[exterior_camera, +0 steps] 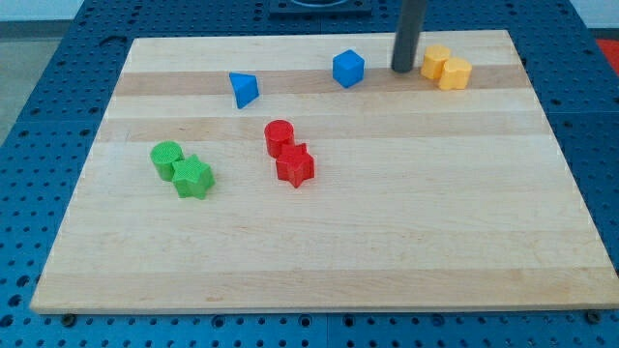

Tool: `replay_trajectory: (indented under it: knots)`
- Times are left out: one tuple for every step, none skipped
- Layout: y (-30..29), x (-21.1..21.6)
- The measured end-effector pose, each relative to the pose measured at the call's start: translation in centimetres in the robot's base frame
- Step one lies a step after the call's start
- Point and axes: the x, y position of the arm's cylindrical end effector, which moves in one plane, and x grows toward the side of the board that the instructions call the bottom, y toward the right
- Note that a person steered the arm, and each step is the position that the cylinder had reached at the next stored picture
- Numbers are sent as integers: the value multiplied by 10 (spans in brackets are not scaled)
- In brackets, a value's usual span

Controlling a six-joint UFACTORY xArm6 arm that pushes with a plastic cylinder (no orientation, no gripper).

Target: Push the blue cube into the blue triangle

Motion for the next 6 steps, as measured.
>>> replay_trajectory:
  knots:
    - [-67, 3]
    - [-141, 19]
    - [-157, 19]
    - [-137, 16]
    - [-131, 31]
    - [-134, 53]
